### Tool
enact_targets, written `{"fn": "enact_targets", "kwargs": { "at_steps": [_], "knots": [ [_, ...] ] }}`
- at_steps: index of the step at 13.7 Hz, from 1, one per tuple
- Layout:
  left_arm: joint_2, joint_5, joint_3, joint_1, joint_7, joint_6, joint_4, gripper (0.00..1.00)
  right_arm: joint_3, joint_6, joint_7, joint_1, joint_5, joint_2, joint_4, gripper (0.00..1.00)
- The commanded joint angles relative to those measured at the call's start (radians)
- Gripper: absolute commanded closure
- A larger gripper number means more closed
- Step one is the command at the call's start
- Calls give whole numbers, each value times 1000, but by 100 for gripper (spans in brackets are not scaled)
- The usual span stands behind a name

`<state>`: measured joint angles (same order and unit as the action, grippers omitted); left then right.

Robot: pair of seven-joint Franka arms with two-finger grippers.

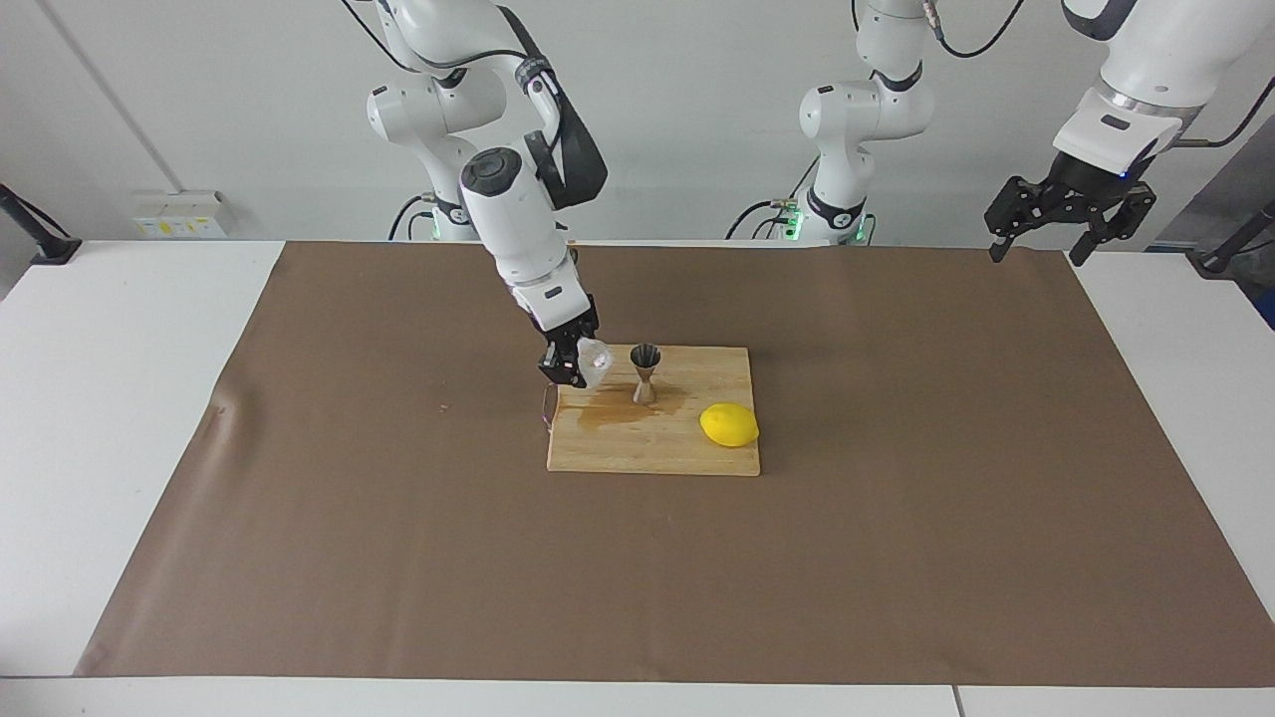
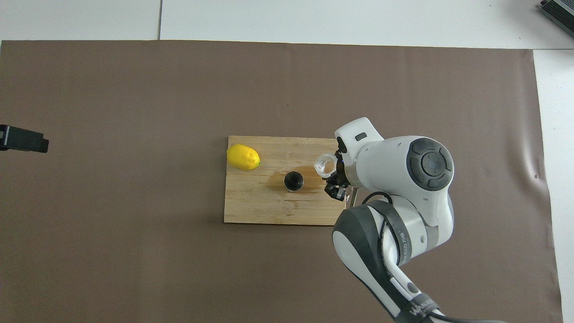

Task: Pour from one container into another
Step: 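Tilt the glass with the right gripper to pour into the metal cup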

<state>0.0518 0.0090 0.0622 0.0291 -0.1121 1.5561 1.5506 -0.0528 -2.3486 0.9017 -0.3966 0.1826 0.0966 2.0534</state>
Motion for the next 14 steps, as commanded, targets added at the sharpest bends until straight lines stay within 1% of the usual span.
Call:
{"fn": "enact_targets", "kwargs": {
  "at_steps": [1, 3, 5, 10, 14],
  "knots": [
    [25, -11, -9, 2, -14, 2, 25, 0, -1, -3, -113, -28, -104, 5, -19, 80],
    [26, -11, -8, 2, -14, -1, 28, 0, -1, 6, -133, -47, -146, 5, -24, 81],
    [25, -11, -8, -9, -15, 2, 31, 0, -1, 32, -133, -61, -181, 18, -56, 82],
    [19, 3, -8, -23, -15, -5, 32, 0, -1, 136, -132, -99, -288, 31, -110, 82],
    [17, 23, -5, -35, 23, -7, 31, 0, -4, 201, -132, -131, -362, 43, -147, 85]
  ]
}}
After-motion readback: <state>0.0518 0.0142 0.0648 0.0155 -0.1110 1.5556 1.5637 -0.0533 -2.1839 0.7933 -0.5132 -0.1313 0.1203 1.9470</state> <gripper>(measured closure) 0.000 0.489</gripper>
